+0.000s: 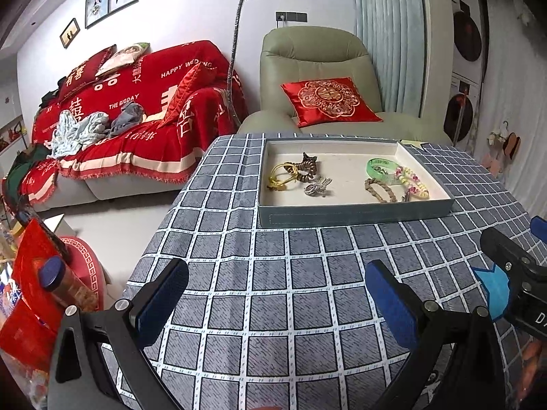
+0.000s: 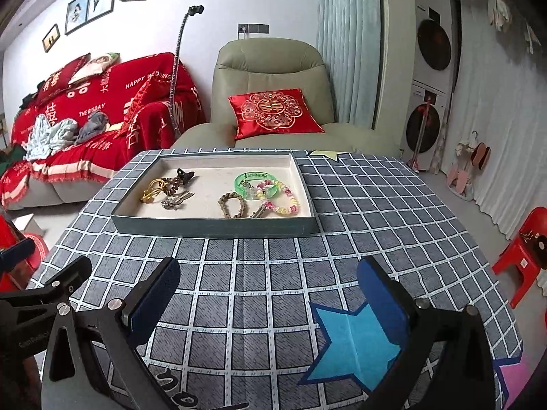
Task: Organize jewelry
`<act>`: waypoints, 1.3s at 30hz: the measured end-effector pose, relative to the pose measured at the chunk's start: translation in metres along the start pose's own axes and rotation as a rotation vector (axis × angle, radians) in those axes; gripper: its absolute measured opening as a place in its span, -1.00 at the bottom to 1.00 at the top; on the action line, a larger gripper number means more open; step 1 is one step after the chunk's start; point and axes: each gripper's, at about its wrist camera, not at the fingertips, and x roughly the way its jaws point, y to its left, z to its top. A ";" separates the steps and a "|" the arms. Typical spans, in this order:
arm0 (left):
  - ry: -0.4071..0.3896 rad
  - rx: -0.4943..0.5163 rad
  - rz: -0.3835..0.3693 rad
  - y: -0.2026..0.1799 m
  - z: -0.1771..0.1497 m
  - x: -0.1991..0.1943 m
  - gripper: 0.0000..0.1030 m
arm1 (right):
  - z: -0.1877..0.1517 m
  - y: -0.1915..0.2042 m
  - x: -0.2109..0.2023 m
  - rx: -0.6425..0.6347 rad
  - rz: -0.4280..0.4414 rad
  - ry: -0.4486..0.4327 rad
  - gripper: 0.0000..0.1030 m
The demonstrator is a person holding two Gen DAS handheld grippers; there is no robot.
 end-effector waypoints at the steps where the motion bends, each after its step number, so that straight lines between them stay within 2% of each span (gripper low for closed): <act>1: -0.003 0.002 -0.001 0.000 0.000 -0.001 1.00 | 0.000 -0.001 0.001 0.003 0.001 0.001 0.99; 39: -0.010 0.007 -0.012 -0.004 0.001 -0.018 1.00 | 0.001 0.001 -0.015 0.010 0.011 -0.010 0.99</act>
